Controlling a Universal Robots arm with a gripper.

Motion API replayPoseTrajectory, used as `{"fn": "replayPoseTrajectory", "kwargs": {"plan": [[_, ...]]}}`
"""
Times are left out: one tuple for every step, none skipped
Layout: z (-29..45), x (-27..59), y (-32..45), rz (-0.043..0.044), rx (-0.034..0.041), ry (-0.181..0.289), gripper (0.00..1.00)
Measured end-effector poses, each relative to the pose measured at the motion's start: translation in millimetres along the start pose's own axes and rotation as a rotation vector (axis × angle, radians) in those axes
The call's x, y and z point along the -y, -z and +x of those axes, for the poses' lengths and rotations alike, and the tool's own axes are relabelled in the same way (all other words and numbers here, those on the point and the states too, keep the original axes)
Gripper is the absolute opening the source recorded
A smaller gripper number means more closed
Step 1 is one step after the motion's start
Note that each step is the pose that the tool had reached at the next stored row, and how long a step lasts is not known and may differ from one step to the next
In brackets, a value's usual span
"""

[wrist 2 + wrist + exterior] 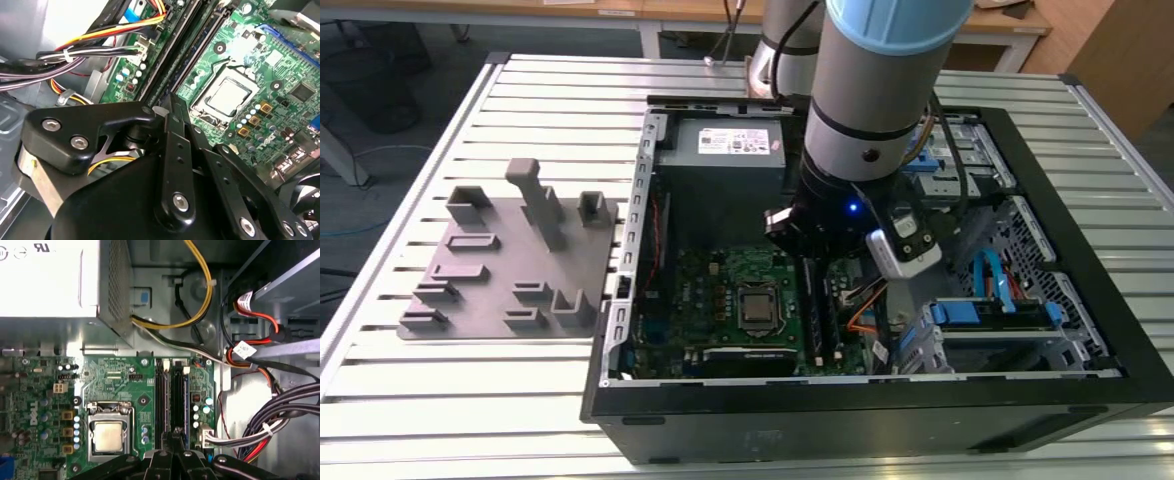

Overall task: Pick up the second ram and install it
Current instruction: 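Insert the second ram into the second slot, then press down the second ram until it locks into place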

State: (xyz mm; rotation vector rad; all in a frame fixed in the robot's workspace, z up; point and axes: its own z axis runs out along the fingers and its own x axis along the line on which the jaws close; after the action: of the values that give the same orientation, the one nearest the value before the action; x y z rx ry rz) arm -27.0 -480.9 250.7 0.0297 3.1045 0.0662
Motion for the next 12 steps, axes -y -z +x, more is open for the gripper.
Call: {"fn": "replayPoseTrajectory", "kwargs": {"plan": [[0.0,0.0,0.0,-0.0004,-0.0001,0.000,0.11],[-0.1,0.0,0.0,-0.0009,0.0000,0.000,0.11],[0.0,0.1,0.0,-0.0013,0.0000,0.000,0.11],[-0.1,0.1,0.0,-0.0018,0.0000,0.000,0.11],[0.0,0.1,0.0,-0.0022,-0.0001,0.000,0.11],[0.0,0.1,0.0,-0.0026,-0.0001,0.000,0.11],[-0.1,0.1,0.0,-0.0031,0.0000,0.000,0.11],[-0.1,0.1,0.0,-0.0035,-0.0001,0.000,0.11],[-0.1,0.1,0.0,-0.0038,-0.0001,0.000,0.11],[0.0,0.1,-0.5,-0.0049,-0.0002,0.000,0.11],[0.0,0.1,-1.3,-0.0111,-0.0002,0.000,0.11],[0.0,-0.2,-1.9,-0.0203,-0.0004,0.000,0.11]]}}
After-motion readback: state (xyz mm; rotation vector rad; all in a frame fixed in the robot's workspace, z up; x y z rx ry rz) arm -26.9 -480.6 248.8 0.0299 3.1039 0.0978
